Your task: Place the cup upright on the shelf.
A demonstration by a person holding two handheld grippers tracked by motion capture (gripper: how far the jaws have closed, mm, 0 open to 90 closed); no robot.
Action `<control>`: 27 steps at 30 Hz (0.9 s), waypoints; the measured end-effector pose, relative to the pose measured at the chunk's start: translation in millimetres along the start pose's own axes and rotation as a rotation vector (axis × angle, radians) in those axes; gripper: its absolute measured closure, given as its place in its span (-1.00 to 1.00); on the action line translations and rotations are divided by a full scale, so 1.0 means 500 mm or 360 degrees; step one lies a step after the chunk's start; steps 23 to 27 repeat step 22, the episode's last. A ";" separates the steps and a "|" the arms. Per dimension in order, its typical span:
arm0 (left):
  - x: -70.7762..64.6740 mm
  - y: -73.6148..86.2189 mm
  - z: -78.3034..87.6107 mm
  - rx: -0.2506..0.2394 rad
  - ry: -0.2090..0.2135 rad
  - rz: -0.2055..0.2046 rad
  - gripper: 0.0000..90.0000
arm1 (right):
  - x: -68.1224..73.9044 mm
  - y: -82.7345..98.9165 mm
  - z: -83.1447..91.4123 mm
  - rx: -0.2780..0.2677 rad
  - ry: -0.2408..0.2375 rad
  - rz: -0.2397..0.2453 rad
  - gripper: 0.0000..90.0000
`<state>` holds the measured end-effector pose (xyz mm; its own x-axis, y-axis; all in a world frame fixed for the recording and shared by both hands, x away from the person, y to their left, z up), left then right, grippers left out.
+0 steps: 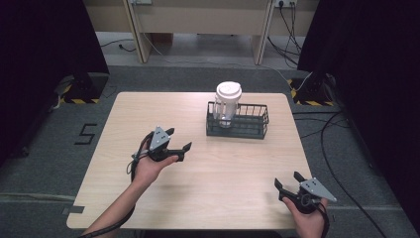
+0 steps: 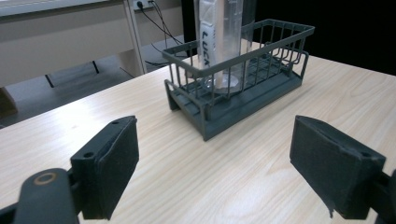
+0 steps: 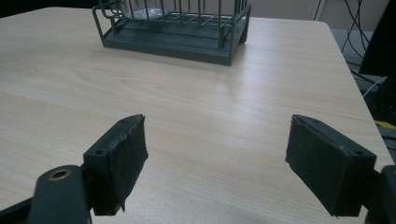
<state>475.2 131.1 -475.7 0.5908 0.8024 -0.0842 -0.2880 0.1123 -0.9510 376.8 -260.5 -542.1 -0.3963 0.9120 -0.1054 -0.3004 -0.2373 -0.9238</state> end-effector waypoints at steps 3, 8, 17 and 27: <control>0.007 0.012 0.018 0.0007 -0.0013 -0.0001 -0.66 | 0.000 0.000 0.000 0.0000 0.0001 0.0000 -0.54; 0.021 0.038 0.051 0.0018 -0.0036 0.0020 -0.66 | 0.000 0.000 0.000 0.0002 0.0003 0.0001 -0.54; 0.032 0.099 0.106 0.0040 -0.0082 0.0076 -0.66 | -0.001 0.000 0.000 0.0004 0.0007 0.0006 -0.54; 0.025 0.129 0.126 0.0024 -0.0101 0.0115 -0.65 | 0.000 0.000 -0.001 0.0004 0.0009 0.0004 -0.55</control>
Point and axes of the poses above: each handheld gripper's, and its own axes: z roughly backward along the jaws, y roughly out of its underside, x roughly to its left, the point moved 8 cm from there along -z, roughly forward along the jaws, and after that the axes turned 8 degrees about z, right-handed, at the moved point
